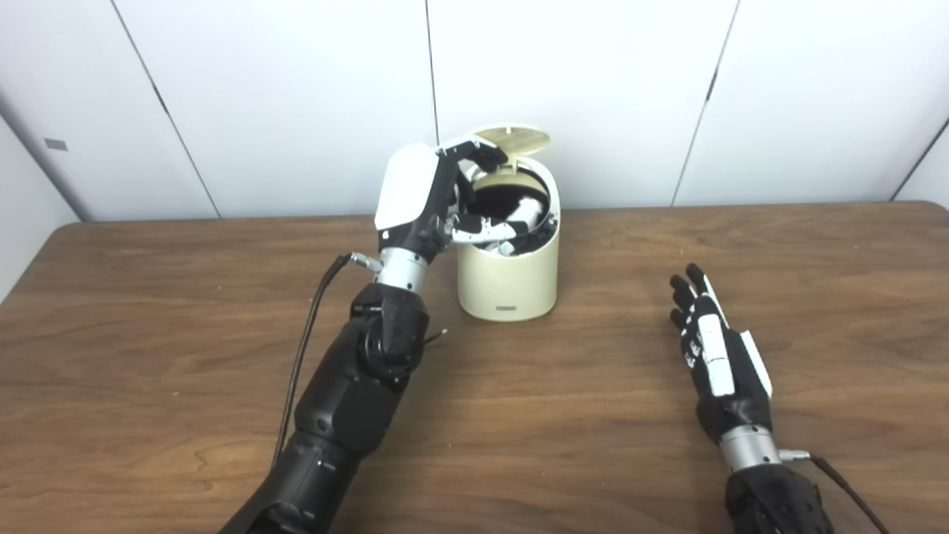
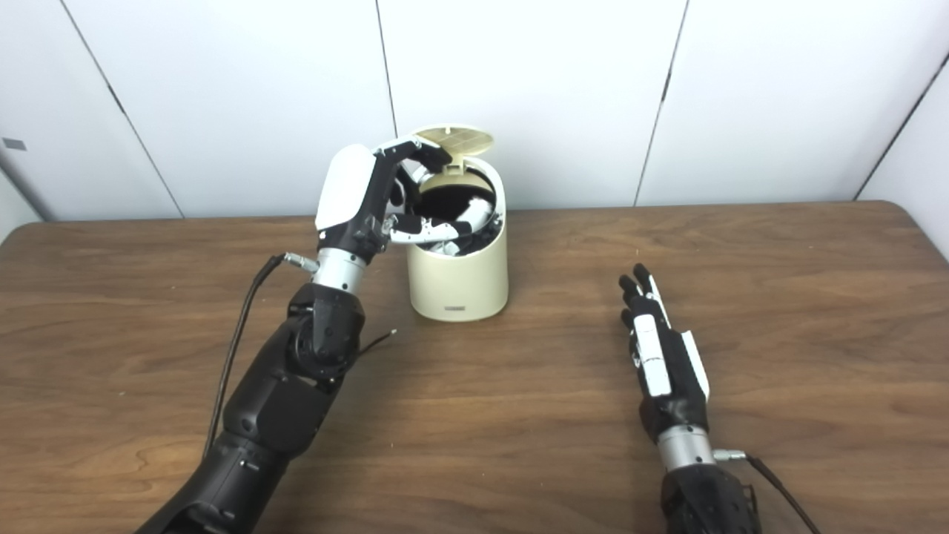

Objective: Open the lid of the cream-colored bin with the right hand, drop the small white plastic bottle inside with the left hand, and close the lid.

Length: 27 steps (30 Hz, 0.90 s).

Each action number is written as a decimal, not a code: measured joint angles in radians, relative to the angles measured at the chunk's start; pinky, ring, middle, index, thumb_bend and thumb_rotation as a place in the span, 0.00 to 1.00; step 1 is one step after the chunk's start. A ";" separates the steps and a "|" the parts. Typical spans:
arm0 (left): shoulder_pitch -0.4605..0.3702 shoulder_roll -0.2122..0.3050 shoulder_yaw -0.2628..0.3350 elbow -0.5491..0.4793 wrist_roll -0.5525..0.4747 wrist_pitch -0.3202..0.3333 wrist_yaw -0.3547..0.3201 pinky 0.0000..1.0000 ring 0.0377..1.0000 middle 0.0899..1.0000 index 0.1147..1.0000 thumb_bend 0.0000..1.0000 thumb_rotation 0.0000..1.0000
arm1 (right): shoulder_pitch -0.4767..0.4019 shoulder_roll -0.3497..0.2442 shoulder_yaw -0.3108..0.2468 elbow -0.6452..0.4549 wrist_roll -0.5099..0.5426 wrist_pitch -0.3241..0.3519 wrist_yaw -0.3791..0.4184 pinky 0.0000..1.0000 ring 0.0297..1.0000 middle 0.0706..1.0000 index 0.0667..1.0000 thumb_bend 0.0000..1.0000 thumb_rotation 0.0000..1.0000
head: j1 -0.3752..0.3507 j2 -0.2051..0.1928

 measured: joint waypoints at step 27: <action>0.078 0.009 0.141 -0.118 -0.078 -0.274 0.145 0.37 0.42 0.44 0.39 0.48 0.00 | -0.011 -0.007 -0.010 0.014 0.019 0.002 0.001 1.00 1.00 0.95 0.98 0.62 0.91 | 0.017 -0.002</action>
